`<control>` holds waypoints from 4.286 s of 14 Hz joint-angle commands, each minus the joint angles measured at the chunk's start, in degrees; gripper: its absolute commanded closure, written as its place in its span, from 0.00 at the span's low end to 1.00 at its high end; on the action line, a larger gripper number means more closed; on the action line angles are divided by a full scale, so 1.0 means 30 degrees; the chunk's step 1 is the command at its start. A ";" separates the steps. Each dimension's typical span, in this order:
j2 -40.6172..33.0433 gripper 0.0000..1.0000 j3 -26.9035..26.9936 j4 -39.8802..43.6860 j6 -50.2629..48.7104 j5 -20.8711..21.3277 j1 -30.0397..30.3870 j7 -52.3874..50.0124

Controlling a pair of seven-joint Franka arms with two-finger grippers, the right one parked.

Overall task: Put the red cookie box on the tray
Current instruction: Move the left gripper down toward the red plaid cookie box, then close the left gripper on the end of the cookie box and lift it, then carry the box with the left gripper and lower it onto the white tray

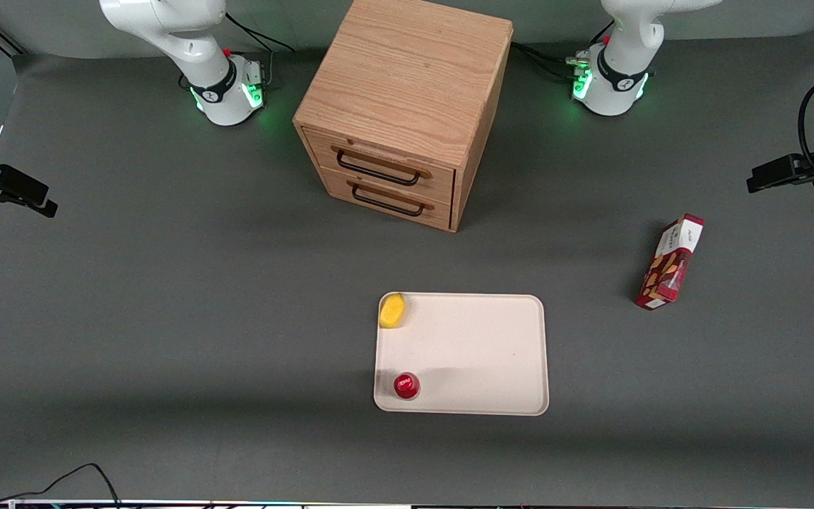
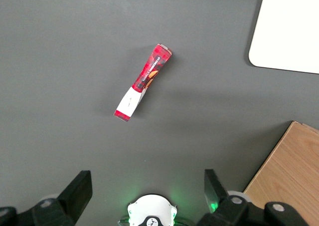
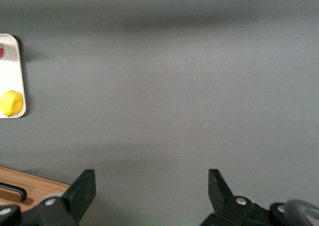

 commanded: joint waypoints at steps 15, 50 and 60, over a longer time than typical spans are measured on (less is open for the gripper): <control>-0.0222 0.00 0.1357 -0.9896 0.9335 0.0814 0.0128 1.1315; 1.0729 1.00 -0.8896 -0.0096 1.3359 0.6547 -0.0721 -1.2406; 1.2528 0.00 -0.8897 -0.0098 1.6069 1.0131 -0.0956 -1.4083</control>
